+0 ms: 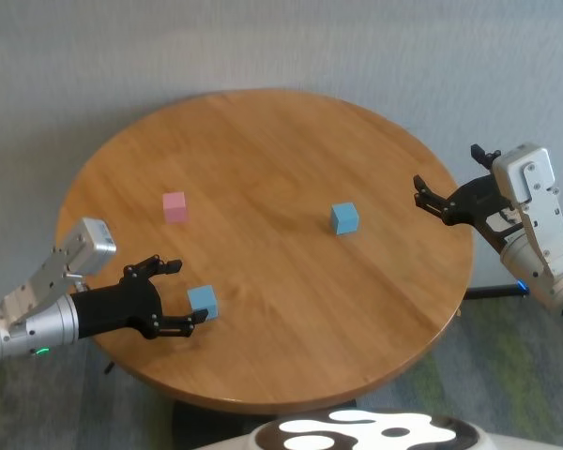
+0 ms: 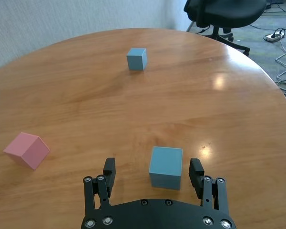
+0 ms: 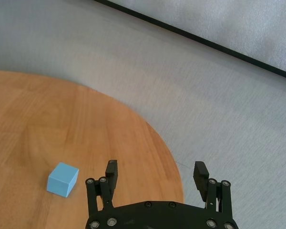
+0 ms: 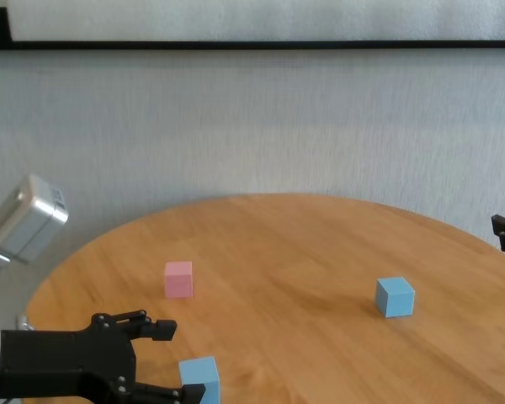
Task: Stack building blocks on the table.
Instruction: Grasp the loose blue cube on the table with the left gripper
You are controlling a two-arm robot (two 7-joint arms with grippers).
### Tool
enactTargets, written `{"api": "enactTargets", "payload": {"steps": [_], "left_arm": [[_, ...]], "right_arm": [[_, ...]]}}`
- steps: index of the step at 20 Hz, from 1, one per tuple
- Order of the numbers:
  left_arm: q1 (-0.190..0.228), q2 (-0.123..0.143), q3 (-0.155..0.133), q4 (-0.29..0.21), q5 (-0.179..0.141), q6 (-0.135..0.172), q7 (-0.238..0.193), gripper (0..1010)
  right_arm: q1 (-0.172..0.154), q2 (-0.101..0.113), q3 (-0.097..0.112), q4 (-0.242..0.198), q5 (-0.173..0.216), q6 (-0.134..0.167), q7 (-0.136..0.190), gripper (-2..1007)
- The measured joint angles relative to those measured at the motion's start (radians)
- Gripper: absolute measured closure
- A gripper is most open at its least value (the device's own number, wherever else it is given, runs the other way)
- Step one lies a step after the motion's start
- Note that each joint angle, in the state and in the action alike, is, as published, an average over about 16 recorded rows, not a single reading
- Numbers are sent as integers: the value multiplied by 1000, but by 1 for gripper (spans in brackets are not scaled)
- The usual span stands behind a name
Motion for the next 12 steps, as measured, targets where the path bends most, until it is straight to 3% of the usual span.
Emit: {"api": "enactTargets", "payload": {"steps": [12], "left_arm": [[-22, -40, -2, 54, 11, -22, -10, 10]], "right_arm": [[0, 0, 0, 0, 0, 0, 0, 0]]}}
